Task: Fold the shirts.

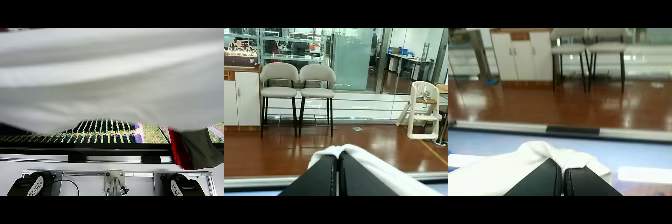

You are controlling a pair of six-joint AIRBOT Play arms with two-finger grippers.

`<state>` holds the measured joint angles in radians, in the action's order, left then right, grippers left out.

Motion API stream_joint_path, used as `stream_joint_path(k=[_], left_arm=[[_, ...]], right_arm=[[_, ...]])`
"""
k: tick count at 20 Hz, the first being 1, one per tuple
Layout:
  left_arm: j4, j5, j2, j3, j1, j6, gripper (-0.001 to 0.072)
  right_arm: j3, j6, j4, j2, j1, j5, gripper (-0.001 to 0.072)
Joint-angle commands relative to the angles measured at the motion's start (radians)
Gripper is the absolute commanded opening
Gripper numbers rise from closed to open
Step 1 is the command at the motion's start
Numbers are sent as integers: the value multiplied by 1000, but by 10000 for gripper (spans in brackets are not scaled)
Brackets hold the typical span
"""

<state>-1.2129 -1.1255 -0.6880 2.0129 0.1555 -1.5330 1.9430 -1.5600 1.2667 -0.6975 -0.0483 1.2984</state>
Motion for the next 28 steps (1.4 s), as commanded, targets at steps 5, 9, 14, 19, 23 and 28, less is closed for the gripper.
stream_joint_path(k=[5, 9, 14, 19, 23, 28], left_arm=[[-11, -405, -87, -221, 0, 32, 29], [-11, -295, -182, -594, 0, 202, 30], [98, -50, -601, -627, 0, 161, 29], [313, 113, -943, -395, -20, 230, 30], [316, 282, -1060, -360, -69, 232, 30], [316, 264, -1146, -360, -80, 231, 30]], right_arm=[[-81, -102, 47, -266, 0, 552, 80], [-406, -63, 53, -409, 0, 250, 80], [-469, -45, -48, -733, 0, -148, 80], [-469, -32, -107, -882, 3, -586, 80], [-469, -32, -106, -966, 16, -708, 80], [-469, -32, -108, -1048, 27, -677, 80]])
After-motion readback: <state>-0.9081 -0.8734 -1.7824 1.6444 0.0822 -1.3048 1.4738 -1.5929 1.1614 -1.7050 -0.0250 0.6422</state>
